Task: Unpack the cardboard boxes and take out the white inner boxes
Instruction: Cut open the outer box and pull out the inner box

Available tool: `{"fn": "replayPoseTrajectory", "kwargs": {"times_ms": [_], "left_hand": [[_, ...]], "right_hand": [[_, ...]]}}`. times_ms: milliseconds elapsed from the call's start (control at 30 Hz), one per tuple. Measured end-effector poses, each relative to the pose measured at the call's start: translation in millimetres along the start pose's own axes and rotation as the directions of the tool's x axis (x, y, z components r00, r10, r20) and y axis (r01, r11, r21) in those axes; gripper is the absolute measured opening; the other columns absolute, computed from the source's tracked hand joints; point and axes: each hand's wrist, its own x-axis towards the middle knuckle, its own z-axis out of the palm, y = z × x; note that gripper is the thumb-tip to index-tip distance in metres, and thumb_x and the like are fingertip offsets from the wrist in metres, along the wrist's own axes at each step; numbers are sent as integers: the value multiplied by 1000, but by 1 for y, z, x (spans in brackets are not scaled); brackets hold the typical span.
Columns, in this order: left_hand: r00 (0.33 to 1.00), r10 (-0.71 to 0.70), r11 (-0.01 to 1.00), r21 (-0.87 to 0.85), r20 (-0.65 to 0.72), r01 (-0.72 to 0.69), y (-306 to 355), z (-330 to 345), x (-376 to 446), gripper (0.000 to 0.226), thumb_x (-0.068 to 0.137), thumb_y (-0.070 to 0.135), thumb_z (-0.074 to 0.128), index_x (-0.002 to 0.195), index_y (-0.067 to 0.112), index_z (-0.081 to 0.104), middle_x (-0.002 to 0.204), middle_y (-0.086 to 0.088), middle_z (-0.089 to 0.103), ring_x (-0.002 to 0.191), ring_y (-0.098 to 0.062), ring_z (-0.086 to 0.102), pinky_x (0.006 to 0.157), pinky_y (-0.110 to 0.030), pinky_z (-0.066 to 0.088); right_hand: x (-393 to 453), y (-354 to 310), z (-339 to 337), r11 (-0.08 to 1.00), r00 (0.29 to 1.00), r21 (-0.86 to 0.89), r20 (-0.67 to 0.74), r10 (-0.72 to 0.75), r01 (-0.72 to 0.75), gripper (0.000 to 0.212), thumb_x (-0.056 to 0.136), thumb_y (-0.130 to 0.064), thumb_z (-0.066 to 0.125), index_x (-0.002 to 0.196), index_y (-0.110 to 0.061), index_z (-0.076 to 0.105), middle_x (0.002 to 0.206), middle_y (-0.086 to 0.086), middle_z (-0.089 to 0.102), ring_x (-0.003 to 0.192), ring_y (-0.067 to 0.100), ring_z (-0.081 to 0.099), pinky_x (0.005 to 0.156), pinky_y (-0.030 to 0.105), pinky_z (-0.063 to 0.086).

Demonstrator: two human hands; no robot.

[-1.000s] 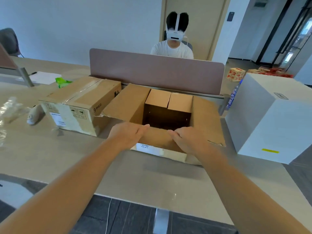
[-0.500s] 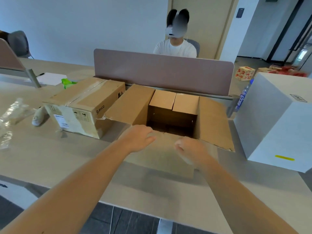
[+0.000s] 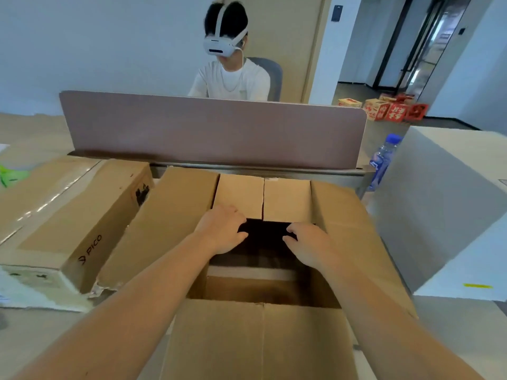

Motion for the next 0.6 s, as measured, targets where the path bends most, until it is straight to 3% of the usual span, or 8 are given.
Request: {"fn": "replayPoseTrajectory", "kwargs": {"times_ms": [133,233,367,500,600], "left_hand": [[993,91,977,186,76,-104,-9,13,23,42,97,38,39,137,24,45,156,-8,15,143,-27,14,116,-40,14],[990,125,956,258,63,-137,-19,17,28,44,97,38,37,140,25,41,154,-8,20,141,-27,18,116,-41,16],[989,146,948,286,-8,-138,-31,12,25,48,98,39,33,145,28,28,151,-4,25,139,-23,22,116,-39,18],[981,108,960,272,-163,-60,-35,1,18,54,98,40,32,148,26,17,156,-3,14,143,-21,11,117,-37,6],[961,-1,971,228,-278,67,-35,-13,24,59,98,44,32,150,27,9,158,-7,-1,145,-25,-2,117,-39,-1]], "right_hand": [[26,0,14,999,998,-17,48,40,-39,41,98,-28,41,134,-10,45,132,7,52,119,23,51,98,34,44],[33,0,20,999,998,-31,35,42,-41,43,97,-26,41,137,-11,41,138,7,47,126,23,45,104,35,40],[28,0,15,998,995,-62,-98,-12,6,43,98,-25,40,139,-14,39,140,4,45,129,19,41,105,33,38],[21,-4,4,995,956,-98,-286,-58,31,48,99,-27,37,145,-21,27,152,-1,27,141,15,24,112,28,26],[27,-6,-11,993,944,-113,-325,-56,20,56,99,-30,37,148,-23,13,157,1,8,145,18,11,115,30,18]]}}
